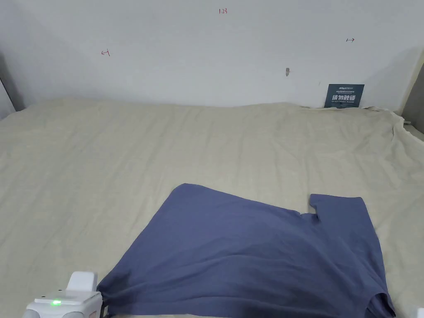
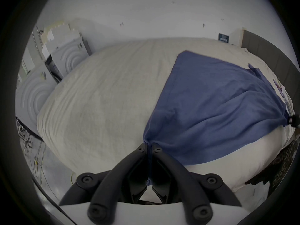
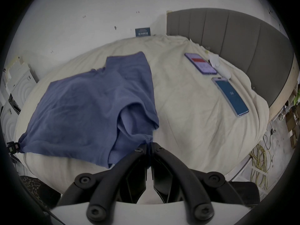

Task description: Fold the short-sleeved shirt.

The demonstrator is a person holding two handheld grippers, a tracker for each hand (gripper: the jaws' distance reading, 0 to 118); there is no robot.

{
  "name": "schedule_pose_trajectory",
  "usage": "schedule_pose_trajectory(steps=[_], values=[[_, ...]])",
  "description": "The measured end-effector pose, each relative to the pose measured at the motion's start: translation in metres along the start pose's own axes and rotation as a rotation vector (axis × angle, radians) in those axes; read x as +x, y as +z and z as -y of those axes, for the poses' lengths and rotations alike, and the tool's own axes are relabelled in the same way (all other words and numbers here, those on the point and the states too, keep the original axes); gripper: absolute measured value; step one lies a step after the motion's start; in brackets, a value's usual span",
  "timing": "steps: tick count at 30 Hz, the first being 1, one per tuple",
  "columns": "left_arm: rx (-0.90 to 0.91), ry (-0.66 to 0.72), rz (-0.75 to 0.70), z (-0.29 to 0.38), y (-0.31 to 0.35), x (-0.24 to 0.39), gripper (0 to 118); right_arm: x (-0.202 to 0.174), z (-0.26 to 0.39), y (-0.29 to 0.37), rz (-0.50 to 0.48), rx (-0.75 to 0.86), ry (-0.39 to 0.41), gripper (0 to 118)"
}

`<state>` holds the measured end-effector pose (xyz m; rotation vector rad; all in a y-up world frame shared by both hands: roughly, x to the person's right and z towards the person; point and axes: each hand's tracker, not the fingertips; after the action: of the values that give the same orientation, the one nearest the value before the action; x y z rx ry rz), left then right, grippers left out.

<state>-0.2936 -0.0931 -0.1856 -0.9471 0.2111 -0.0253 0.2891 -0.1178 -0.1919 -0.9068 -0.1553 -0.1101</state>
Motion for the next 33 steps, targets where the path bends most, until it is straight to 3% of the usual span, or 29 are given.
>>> schedule_pose_trajectory(steps=[4,6,7,8,9,10,11,13,24,27,29,31,33], values=[[-0.038,0.016,0.003,0.003,-0.010,0.002,6,0.000,0.002,-0.005,0.004,-0.021,0.014,3],[-0.054,0.025,0.004,0.001,-0.011,0.004,21,-0.002,0.002,0.001,0.004,-0.015,0.017,4],[-0.060,0.029,0.014,-0.001,-0.006,0.005,39,-0.003,0.000,0.004,0.004,-0.005,0.020,8],[-0.059,0.037,0.022,-0.003,-0.003,0.005,55,-0.003,-0.004,0.009,0.001,0.011,0.023,19],[-0.050,0.047,0.035,-0.006,0.002,0.005,69,-0.007,-0.008,0.019,-0.001,0.035,0.027,39],[-0.024,0.063,0.052,-0.010,0.007,0.006,84,-0.008,-0.013,0.026,0.006,0.066,0.028,73],[0.003,0.078,0.073,-0.015,0.013,0.006,97,-0.009,-0.019,0.034,0.003,0.124,0.028,89],[0.068,0.079,0.113,-0.025,0.026,0.008,117,-0.012,-0.030,0.055,-0.010,0.229,0.042,94],[0.433,0.039,0.141,-0.088,0.112,0.045,117,-0.036,-0.085,0.150,-0.015,0.570,0.130,94],[0.512,0.039,0.123,-0.095,0.126,0.056,112,-0.046,-0.088,0.167,-0.028,0.618,0.128,86],[0.570,0.025,0.104,-0.095,0.132,0.063,90,-0.051,-0.089,0.174,-0.028,0.650,0.143,62],[0.621,0.018,0.095,-0.093,0.137,0.069,51,-0.056,-0.088,0.178,-0.025,0.669,0.153,37],[0.637,0.012,0.096,-0.090,0.138,0.074,44,-0.055,-0.090,0.175,-0.029,0.684,0.158,32]])
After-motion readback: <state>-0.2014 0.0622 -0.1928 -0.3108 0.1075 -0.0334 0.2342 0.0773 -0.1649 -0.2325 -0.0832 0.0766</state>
